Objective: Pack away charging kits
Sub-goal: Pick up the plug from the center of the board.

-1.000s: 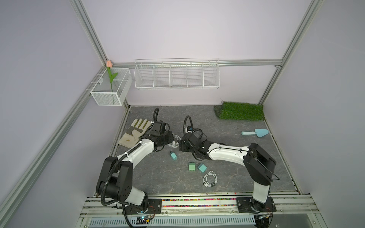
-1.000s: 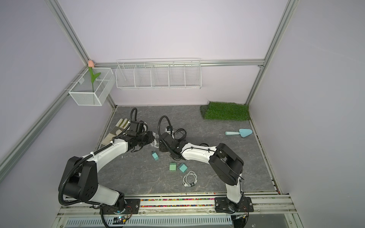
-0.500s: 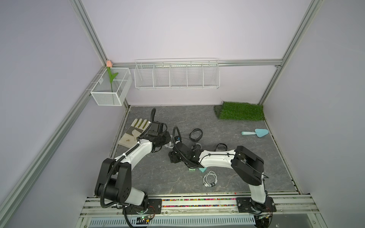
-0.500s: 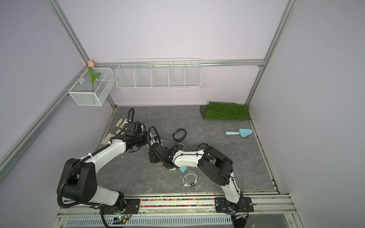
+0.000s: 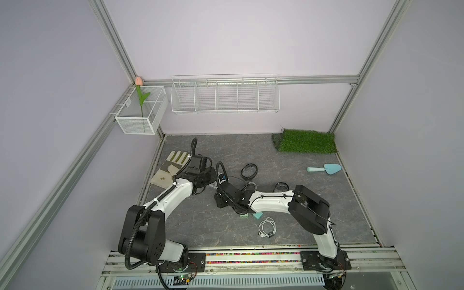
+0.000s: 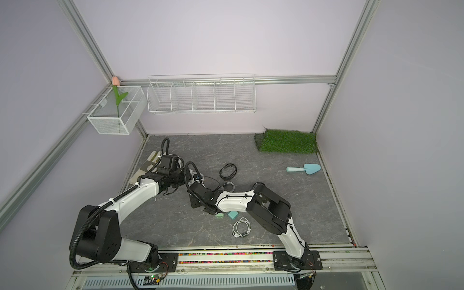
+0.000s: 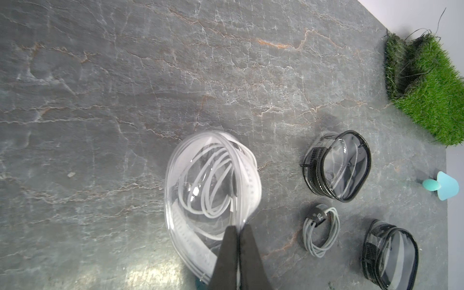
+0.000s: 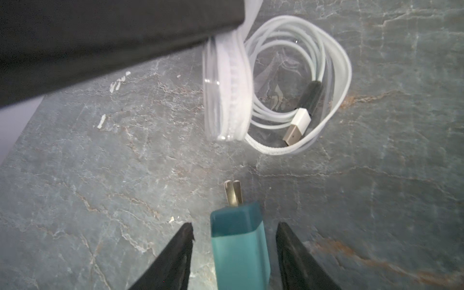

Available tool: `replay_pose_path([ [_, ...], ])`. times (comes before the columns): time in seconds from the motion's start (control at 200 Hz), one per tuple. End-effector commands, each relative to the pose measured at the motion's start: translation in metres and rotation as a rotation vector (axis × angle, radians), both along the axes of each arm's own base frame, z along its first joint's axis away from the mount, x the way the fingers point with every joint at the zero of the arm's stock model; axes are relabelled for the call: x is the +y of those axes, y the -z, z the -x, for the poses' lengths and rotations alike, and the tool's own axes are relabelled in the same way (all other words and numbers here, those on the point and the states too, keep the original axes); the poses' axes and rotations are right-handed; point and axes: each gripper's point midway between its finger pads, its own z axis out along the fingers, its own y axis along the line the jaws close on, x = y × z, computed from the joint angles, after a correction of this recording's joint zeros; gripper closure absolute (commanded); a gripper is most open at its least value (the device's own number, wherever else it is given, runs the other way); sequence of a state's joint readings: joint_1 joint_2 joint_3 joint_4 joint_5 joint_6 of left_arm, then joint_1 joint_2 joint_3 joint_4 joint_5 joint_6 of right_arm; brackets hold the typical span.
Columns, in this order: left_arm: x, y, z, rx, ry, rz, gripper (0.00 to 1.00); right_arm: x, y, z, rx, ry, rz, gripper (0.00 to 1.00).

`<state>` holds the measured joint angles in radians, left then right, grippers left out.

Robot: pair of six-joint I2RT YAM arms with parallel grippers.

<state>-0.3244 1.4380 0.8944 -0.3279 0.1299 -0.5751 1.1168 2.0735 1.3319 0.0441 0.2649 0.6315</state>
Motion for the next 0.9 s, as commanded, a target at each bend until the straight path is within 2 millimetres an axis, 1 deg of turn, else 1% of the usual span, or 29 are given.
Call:
replay_pose_path([
  [0.0, 0.000, -0.006, 0.002, -0.007, -0.007, 0.017, 1.00, -0.002, 0.008, 0.004, 0.006, 0.006, 0.034, 0.47],
  [0.105, 0.000, -0.007, 0.003, -0.008, -0.003, 0.022, 1.00, -0.007, 0.012, 0.003, 0.009, 0.022, 0.050, 0.53],
  [0.19, -0.001, -0.007, 0.003, -0.006, -0.001, 0.026, 1.00, -0.007, 0.011, 0.003, 0.010, 0.024, 0.046, 0.58],
  [0.285, -0.002, -0.007, 0.004, -0.006, 0.001, 0.031, 1.00, -0.006, 0.011, 0.004, 0.016, 0.023, 0.039, 0.60],
  [0.35, -0.001, -0.006, 0.004, -0.005, 0.000, 0.031, 1.00, -0.004, 0.012, 0.004, 0.021, 0.023, 0.035, 0.59],
  [0.47, -0.002, -0.006, 0.005, -0.003, 0.003, 0.033, 1.00, -0.004, 0.018, 0.005, 0.037, 0.028, 0.040, 0.52],
  [0.5, -0.002, -0.006, 0.005, -0.004, 0.002, 0.034, 1.00, -0.004, 0.019, 0.005, 0.038, 0.029, 0.040, 0.51],
  [0.565, -0.002, -0.005, 0.005, -0.003, 0.004, 0.035, 1.00, -0.004, 0.020, 0.006, 0.043, 0.033, 0.038, 0.58],
  [0.6, -0.002, -0.005, 0.005, -0.002, 0.002, 0.035, 1.00, -0.005, 0.019, 0.005, 0.040, 0.039, 0.037, 0.63],
  [0.63, -0.002, -0.003, 0.005, 0.003, 0.001, 0.034, 1.00, -0.007, 0.018, 0.005, 0.037, 0.046, 0.034, 0.67],
  [0.675, -0.002, -0.001, 0.006, 0.016, -0.002, 0.033, 1.00, -0.011, 0.014, 0.004, 0.030, 0.058, 0.030, 0.69],
  [0.795, -0.002, 0.006, 0.011, 0.060, -0.013, 0.043, 1.00, -0.028, -0.001, 0.000, 0.029, 0.109, -0.033, 0.71],
  [0.895, -0.007, 0.009, 0.016, 0.086, -0.006, 0.077, 1.00, -0.046, -0.006, -0.008, 0.068, 0.163, -0.119, 0.74],
])
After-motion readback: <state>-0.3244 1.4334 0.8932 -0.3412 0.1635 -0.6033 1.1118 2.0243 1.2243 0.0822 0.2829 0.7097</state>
